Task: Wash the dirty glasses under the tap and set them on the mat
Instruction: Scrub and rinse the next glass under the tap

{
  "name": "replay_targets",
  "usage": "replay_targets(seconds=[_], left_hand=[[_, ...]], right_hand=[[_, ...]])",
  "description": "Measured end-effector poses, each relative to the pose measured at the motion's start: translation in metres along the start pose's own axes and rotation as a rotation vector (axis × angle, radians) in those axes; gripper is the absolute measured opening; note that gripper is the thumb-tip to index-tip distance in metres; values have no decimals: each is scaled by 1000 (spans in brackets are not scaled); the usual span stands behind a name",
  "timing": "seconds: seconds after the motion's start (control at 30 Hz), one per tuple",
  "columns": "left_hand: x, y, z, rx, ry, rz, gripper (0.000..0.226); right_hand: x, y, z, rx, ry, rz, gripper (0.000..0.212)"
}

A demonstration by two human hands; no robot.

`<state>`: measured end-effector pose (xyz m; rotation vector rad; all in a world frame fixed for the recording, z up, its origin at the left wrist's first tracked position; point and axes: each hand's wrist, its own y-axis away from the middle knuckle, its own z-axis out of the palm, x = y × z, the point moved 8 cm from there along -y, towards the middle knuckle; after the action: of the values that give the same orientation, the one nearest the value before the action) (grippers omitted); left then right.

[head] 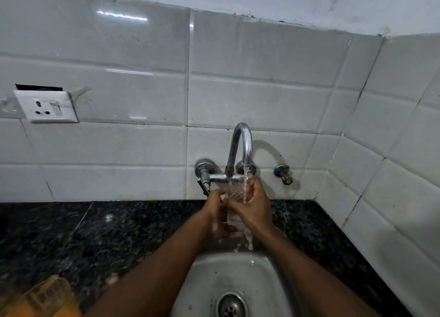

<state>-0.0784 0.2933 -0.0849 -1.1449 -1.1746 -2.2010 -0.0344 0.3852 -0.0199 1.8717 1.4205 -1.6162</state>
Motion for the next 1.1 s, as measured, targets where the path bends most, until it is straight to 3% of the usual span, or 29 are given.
replay_targets(seconds=[0.07, 0.13, 0.2, 0.27, 0.37, 0.5, 0.57, 0.6, 0.63, 0.7, 0.73, 0.77, 0.8, 0.87, 0.9, 0.93, 1.03, 1.07, 1.1], left_hand=[[-9, -3, 12, -82, 130, -13, 68], [-13, -8, 9, 15, 208, 19, 67], [-9, -15, -6, 182, 139, 132, 59], [5, -10, -23, 429, -145, 288, 54], [37, 10, -25, 721, -551, 536, 55], [52, 32, -23, 678, -450, 912, 29], [50, 45, -26, 658, -378, 1065, 19], [50, 41, -31, 642, -333, 1008, 23], [47, 29, -35, 574, -241, 813, 30], [28, 10, -23, 239, -17, 307, 42], [21, 7, -15, 145, 36, 194, 45], [21, 9, -13, 137, 49, 205, 46], [27, 12, -17, 226, -6, 324, 44], [48, 35, -28, 576, -305, 792, 29], [52, 42, -28, 660, -380, 958, 23], [54, 38, -28, 634, -363, 943, 22], [30, -4, -22, 190, -95, 335, 36], [25, -3, -16, 128, -89, 261, 36], [27, -1, -16, 170, -123, 290, 35]], right_hand=[[-9, 1, -2, 124, 35, -64, 31], [-26, 0, -2, 170, 197, -245, 23], [-35, -1, 5, 71, 387, -369, 16], [-31, -8, 7, -93, 403, -232, 14], [-22, -16, 4, -110, 423, -18, 37], [-12, -17, 0, 15, 138, 188, 34], [0, -9, 6, -75, -147, 391, 32], [-4, -6, 9, -118, -169, 358, 34], [-11, -7, 8, -131, -78, 221, 37], [-32, -7, 9, -114, 263, -136, 40], [-35, -6, 11, -107, 357, -216, 40], [-34, -7, 12, -110, 366, -233, 41], [-28, -11, 9, -87, 266, -150, 41], [-13, -19, 2, -41, -22, 89, 42], [-11, -21, 2, -59, -108, 140, 42], [-15, -21, 2, -99, -78, 100, 40], [-30, -5, 4, -172, 120, -163, 34], [-30, -1, 0, -121, 148, -223, 32], [-30, 1, -5, -46, 157, -258, 30]])
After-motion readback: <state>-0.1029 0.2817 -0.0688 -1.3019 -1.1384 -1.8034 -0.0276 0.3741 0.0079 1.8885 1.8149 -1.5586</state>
